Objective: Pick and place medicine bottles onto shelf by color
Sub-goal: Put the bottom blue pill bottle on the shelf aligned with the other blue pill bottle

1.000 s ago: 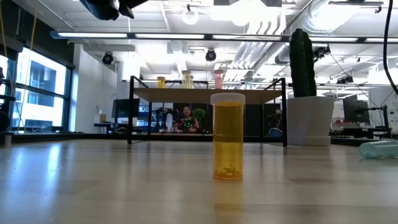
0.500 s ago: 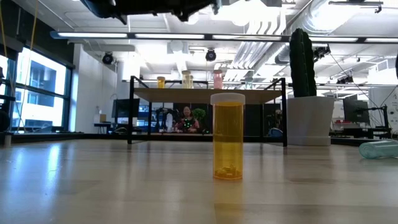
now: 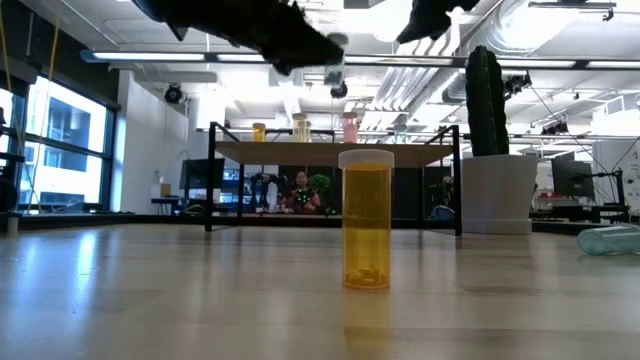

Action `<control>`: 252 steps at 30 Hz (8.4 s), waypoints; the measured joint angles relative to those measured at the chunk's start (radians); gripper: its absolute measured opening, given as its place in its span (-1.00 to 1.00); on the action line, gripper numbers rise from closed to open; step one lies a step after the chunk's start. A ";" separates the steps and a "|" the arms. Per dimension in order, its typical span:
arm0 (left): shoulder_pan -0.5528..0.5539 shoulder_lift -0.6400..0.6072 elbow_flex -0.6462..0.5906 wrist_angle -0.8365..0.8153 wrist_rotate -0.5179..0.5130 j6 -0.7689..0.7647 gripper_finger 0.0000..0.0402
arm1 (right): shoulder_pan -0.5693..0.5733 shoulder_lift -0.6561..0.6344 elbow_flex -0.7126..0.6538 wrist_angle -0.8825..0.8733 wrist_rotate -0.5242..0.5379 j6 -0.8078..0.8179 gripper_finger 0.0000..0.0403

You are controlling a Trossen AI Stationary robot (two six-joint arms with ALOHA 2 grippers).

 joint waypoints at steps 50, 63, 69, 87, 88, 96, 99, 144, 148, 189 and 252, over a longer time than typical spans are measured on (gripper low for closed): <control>-0.154 0.108 -0.001 -0.091 -0.177 -0.135 -0.47 | 0.047 0.215 -0.482 1.164 0.079 -0.045 -0.03; -0.154 0.108 -0.001 -0.058 -0.177 -0.110 -0.47 | 0.047 0.214 -0.482 1.170 0.079 -0.043 -0.30; -0.153 0.108 -0.001 -0.055 -0.177 -0.109 -0.47 | 0.047 0.214 -0.482 1.168 0.079 -0.042 -0.43; -0.153 0.108 -0.002 -0.055 -0.177 -0.109 -0.32 | 0.047 0.214 -0.482 1.172 0.090 -0.037 -0.50; -0.153 0.108 -0.002 -0.058 -0.177 -0.109 -0.27 | 0.047 0.213 -0.482 1.173 0.093 -0.038 -0.50; -0.154 0.087 0.002 -0.067 -0.243 -0.069 0.00 | 0.027 0.138 -0.480 1.128 0.092 -0.044 -0.50; -0.153 0.064 0.002 -0.069 -0.263 -0.063 0.03 | 0.010 0.086 -0.481 1.079 0.092 -0.058 -0.50; -0.113 -0.105 0.000 -0.317 -0.425 -0.038 0.00 | -0.492 -0.065 -0.370 0.552 0.219 0.026 -0.50; -0.113 -0.105 0.000 -0.314 -0.425 -0.038 0.00 | -0.499 -0.042 -0.370 0.556 0.219 0.033 -0.50; -0.113 -0.104 0.000 -0.312 -0.419 -0.039 0.00 | -0.510 -0.060 -0.369 0.495 0.214 0.104 -0.42; -0.098 -0.103 0.000 -0.403 -0.602 -0.013 0.00 | -0.422 0.065 0.019 0.191 0.266 -0.052 -0.16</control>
